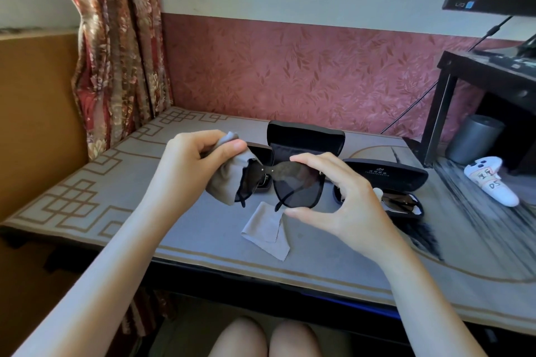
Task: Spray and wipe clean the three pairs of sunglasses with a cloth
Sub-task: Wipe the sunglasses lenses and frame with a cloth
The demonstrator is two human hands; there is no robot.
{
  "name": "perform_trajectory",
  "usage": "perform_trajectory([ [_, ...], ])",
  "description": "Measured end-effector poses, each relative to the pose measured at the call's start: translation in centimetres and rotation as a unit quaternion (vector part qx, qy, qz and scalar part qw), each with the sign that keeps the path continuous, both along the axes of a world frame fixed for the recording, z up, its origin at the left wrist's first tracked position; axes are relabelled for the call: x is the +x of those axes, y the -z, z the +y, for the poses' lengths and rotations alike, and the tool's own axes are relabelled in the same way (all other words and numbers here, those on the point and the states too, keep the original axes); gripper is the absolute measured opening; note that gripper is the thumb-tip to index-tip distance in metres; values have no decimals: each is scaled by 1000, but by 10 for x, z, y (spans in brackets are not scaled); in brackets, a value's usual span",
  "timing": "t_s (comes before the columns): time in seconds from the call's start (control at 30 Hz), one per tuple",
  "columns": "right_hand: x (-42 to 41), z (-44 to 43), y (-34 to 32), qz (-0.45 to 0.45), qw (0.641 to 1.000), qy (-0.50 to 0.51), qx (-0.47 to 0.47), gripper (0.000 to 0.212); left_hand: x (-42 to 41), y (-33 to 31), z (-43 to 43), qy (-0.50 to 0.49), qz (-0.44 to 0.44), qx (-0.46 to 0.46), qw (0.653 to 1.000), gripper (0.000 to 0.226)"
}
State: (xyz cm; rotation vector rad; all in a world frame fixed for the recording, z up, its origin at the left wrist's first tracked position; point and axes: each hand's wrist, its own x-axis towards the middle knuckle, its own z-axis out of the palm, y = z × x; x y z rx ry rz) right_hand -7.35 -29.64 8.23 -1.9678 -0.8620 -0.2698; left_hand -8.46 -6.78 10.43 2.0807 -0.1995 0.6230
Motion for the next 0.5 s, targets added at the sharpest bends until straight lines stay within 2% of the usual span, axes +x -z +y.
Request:
perform_trajectory([
  [0.1, -1, 0, -1, 9, 1000, 1, 4, 56, -6, 5, 9, -12, -8, -30, 999, 30],
  [0.27, 1, 0, 1, 13, 1000, 15, 17, 54, -16, 16, 32, -73, -24, -173, 982, 47],
  [0.37, 2, 0, 2, 5, 999, 38, 25, 54, -24, 25, 32, -96, 25, -238, 966, 49],
  [0.43, 3, 2, 3, -5, 998, 46, 33, 53, -29, 31, 20, -78, 74, -301, 948, 40],
  [0.5, 1, 5, 4, -11, 998, 50, 42, 54, -33, 35, 7, -38, 120, -355, 926, 40],
])
